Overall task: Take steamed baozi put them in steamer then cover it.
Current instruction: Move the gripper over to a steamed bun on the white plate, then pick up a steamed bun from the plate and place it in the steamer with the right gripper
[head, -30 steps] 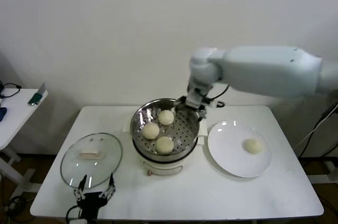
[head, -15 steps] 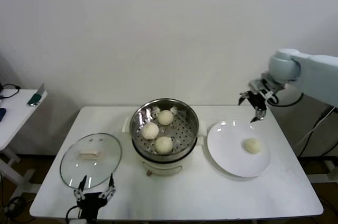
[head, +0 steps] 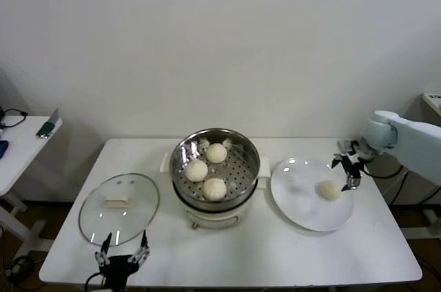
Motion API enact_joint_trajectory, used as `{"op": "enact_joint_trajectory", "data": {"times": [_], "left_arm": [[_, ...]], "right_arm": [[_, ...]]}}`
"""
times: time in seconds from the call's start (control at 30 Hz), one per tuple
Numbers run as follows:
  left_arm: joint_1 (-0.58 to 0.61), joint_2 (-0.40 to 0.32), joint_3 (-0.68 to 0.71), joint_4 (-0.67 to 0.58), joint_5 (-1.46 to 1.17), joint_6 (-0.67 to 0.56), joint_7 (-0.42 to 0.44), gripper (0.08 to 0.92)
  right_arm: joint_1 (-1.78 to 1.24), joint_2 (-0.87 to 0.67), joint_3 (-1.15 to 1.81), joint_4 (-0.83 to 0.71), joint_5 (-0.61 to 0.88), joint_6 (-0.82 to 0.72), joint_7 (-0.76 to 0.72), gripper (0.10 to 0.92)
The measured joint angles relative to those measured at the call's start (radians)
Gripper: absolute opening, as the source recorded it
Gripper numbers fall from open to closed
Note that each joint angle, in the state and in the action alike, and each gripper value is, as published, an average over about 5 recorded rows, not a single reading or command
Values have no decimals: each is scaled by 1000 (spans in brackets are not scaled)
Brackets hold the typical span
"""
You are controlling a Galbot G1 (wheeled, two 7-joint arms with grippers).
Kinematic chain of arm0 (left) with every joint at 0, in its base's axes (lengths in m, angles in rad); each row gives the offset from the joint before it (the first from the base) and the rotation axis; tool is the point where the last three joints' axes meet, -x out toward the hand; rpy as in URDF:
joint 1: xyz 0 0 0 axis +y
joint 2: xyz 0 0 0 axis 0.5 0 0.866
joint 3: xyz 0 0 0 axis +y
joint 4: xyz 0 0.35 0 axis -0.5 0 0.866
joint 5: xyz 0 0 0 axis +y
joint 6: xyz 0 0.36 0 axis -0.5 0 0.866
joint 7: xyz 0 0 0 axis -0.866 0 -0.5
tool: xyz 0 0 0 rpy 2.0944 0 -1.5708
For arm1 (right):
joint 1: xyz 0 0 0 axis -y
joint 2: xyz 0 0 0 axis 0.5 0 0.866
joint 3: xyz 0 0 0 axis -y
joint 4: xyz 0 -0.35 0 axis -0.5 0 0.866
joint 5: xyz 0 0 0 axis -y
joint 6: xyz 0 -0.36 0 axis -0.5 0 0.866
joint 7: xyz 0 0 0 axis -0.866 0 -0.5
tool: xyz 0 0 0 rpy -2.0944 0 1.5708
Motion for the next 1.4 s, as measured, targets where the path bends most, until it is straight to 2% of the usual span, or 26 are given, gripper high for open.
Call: {"op": "enact_joint_trajectory", "data": {"times": [0.4,0.83,1.13,1.4], "left_arm": [[1,0,-2,7,1,-3,-3,823],[1,0,-1,11,2,-8,-6,823],[0,-2,6,3,3,-9,-7,823],[-3,0,11,-7,2,-8,-5,823]], "right_arm": [[-136,64,112,-110,-26,-13,18,797],[-178,115,147,-168,-49,-18,19,643],[-81,100,71,-121,0,-34,7,593],[202,120,-139,18,156,-56,-2,585]]}}
